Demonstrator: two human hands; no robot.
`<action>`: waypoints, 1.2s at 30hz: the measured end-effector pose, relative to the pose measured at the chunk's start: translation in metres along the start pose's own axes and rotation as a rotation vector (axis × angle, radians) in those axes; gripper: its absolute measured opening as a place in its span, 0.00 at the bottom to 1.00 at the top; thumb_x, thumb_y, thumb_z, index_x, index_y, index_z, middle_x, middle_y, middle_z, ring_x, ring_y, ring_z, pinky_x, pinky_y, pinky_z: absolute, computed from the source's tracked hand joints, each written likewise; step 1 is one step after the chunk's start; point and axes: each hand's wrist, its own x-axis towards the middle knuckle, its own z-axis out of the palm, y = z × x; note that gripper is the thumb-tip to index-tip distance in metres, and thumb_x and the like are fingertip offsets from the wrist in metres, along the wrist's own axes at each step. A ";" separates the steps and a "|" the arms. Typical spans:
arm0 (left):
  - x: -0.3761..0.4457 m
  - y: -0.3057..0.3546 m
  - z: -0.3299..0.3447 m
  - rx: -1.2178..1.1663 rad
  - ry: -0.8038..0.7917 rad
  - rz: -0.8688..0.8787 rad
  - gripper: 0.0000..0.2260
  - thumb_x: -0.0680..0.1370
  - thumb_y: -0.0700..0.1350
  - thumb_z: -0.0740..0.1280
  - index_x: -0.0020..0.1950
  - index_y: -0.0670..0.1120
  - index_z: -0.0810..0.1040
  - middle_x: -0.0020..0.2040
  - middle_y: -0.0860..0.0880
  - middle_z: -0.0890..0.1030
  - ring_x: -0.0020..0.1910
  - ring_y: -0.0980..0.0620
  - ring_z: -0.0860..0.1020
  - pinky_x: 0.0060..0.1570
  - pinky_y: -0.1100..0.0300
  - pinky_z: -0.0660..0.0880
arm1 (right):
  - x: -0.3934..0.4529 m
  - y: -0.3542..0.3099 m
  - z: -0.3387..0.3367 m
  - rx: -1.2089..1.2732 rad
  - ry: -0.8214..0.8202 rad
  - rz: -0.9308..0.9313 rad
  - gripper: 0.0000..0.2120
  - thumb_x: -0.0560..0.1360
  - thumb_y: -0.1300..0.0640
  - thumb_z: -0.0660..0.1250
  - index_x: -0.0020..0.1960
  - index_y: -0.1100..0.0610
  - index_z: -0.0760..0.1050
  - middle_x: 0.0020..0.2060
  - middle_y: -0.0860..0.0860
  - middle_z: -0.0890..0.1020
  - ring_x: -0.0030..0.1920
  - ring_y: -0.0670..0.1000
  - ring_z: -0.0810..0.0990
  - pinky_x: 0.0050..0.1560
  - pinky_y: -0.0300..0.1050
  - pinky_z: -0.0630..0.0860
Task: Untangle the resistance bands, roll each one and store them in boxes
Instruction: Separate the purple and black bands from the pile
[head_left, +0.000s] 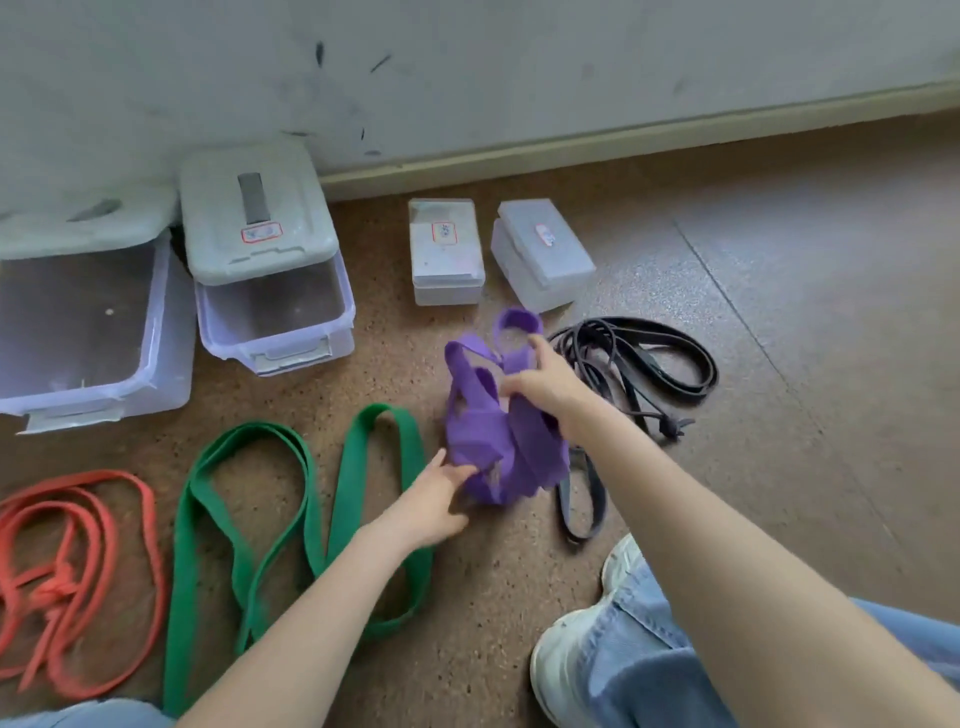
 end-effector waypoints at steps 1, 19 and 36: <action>-0.010 -0.014 0.015 0.072 -0.049 -0.020 0.25 0.74 0.40 0.65 0.71 0.43 0.66 0.72 0.46 0.65 0.74 0.50 0.58 0.73 0.63 0.45 | 0.003 0.026 0.011 -0.164 -0.122 0.054 0.35 0.70 0.63 0.67 0.74 0.56 0.58 0.66 0.56 0.70 0.64 0.57 0.72 0.63 0.48 0.70; 0.003 -0.037 0.021 -0.218 0.553 -0.501 0.27 0.75 0.35 0.64 0.71 0.51 0.61 0.58 0.41 0.73 0.53 0.37 0.76 0.55 0.45 0.71 | 0.015 0.103 0.095 -0.629 -0.101 -0.041 0.49 0.68 0.42 0.72 0.74 0.40 0.39 0.75 0.56 0.39 0.70 0.69 0.56 0.67 0.64 0.59; -0.062 -0.084 0.014 0.716 0.296 -0.186 0.34 0.76 0.38 0.61 0.77 0.48 0.47 0.77 0.41 0.48 0.76 0.39 0.48 0.71 0.41 0.50 | 0.016 0.069 0.108 -1.057 -0.042 -0.117 0.49 0.68 0.47 0.72 0.75 0.50 0.42 0.74 0.61 0.40 0.71 0.71 0.51 0.65 0.66 0.60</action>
